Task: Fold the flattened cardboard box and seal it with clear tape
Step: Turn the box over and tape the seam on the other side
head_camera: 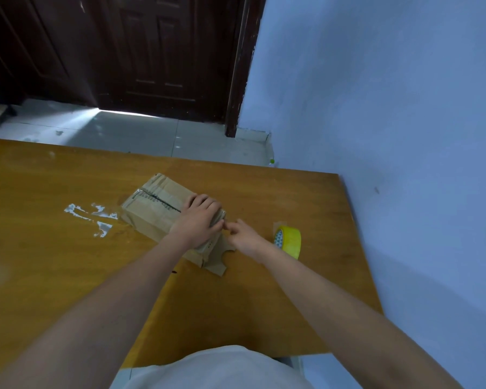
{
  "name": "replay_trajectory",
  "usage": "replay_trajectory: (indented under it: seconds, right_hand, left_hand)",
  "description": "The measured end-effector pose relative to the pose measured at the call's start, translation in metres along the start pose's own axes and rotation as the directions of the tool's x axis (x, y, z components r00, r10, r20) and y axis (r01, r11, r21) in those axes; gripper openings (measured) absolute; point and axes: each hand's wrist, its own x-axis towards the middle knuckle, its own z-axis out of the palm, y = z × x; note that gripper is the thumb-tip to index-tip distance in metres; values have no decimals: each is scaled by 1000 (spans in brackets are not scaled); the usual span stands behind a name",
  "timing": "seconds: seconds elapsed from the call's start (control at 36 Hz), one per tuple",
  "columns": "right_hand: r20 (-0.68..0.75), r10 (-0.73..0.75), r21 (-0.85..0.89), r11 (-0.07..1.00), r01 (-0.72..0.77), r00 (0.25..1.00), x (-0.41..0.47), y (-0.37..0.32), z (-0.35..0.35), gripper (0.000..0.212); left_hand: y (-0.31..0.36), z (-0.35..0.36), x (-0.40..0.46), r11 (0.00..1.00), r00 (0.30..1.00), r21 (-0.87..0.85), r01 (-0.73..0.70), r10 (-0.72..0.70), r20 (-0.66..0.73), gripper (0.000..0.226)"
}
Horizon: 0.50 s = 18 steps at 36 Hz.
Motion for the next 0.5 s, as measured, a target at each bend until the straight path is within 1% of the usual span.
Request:
replay_trajectory:
  seconds: [0.08,0.22,0.33,0.42,0.5]
  right_hand:
    - [16,6,97,995,-8,1000,-3,5,1,53]
    - [32,-2,171,985,-3,1000,-5,13,2,49]
    - [-29,-45,309,950,51,999,-12,17,-9,38]
    - [-45,-27,332,942,40,999,-12,18,-10,34]
    - [-74,-21,327,944,44,997,-9,21,-10,31]
  left_hand:
    - [0,1,0,1000,1000,4,-6,6,-2,43]
    - [-1,1,0,1000,1000,6,-3,3,-4,44]
    - [1,-1,0,1000,1000,-14,4,-5,-5,43]
    - [2,-2,-1,999,1000,-34,21,-22,-10,41]
    - [6,-3,2,993,994,-56,99,-101,-34,40]
